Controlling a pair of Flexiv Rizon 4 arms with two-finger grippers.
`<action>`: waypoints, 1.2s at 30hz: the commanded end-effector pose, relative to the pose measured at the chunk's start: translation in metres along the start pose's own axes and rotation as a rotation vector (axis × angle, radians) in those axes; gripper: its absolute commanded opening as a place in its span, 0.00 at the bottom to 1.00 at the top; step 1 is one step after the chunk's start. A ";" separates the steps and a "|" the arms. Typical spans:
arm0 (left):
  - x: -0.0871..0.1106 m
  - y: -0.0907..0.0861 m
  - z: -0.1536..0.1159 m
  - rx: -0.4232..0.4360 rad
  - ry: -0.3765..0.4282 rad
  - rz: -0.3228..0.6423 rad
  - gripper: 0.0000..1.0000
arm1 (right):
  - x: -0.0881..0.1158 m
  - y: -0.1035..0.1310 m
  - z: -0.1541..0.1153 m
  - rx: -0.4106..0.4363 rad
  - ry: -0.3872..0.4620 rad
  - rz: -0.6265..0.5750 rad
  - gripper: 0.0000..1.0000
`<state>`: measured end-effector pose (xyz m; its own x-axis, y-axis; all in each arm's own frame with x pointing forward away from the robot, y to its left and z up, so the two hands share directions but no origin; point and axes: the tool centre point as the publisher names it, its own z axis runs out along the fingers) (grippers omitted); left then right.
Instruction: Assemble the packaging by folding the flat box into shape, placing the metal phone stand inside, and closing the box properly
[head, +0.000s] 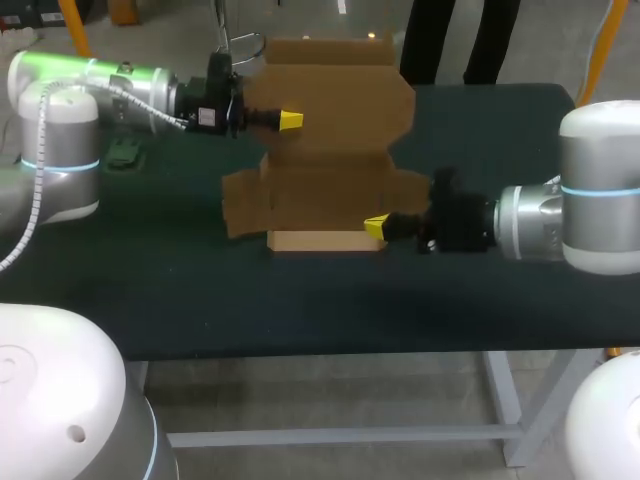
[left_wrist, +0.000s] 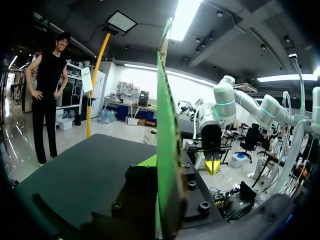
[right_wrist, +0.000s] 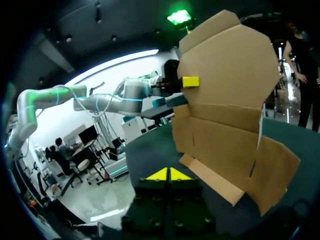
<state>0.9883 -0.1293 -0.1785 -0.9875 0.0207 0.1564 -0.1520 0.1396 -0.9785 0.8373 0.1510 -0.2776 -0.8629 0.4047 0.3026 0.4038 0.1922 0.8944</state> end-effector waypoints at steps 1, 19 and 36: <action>-0.002 0.001 -0.001 -0.002 0.006 -0.001 0.00 | -0.004 -0.003 0.007 -0.008 0.002 -0.002 0.00; -0.002 0.001 -0.001 -0.002 0.006 -0.001 0.00 | -0.008 -0.011 0.037 -0.043 -0.036 -0.024 0.00; -0.005 0.005 -0.003 0.000 0.011 0.005 0.00 | -0.024 -0.042 0.082 -0.051 -0.112 0.010 0.00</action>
<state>0.9898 -0.1284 -0.1802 -0.9881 0.0211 0.1521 -0.1476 0.1408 -0.9790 0.8580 0.1934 -0.3352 -0.8211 0.4997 0.2759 0.4004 0.1595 0.9024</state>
